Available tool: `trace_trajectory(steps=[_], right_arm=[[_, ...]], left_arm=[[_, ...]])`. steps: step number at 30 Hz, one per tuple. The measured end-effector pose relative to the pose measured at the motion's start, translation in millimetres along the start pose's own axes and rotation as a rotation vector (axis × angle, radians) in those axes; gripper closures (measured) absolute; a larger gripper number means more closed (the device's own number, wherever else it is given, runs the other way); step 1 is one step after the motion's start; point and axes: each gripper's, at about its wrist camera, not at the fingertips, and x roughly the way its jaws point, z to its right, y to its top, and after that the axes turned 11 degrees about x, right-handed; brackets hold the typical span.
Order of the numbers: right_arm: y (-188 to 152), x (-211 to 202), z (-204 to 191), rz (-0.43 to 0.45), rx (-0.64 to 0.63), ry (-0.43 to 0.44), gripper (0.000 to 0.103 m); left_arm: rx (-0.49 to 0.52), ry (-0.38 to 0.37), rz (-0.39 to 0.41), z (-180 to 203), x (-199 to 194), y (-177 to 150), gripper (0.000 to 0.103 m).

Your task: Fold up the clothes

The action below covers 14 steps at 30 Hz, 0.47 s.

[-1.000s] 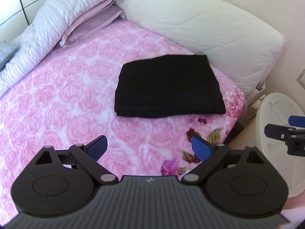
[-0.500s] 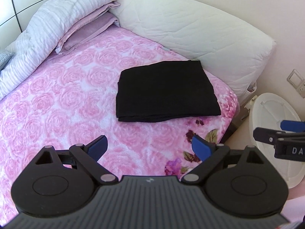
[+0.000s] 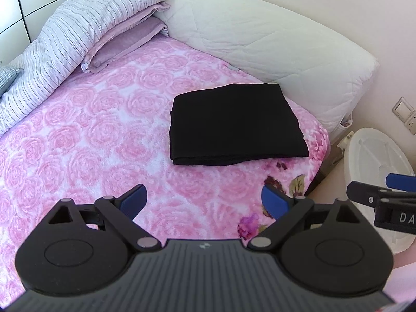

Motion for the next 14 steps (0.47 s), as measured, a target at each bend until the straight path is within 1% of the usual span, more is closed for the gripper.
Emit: trace_trajectory(steps=[6, 14], right_arm=[[-2.0, -1.1, -8.1, 0.005, 0.008, -0.005, 0.015], [-4.9, -3.1, -17.3, 0.008, 0.001, -0.011, 0.015]], left_arm=[[0.035, 0.002, 0.011, -2.0, -0.7, -0.7, 0.01], [0.04, -0.007, 0.026, -6.5, -0.9, -1.1, 0.01]])
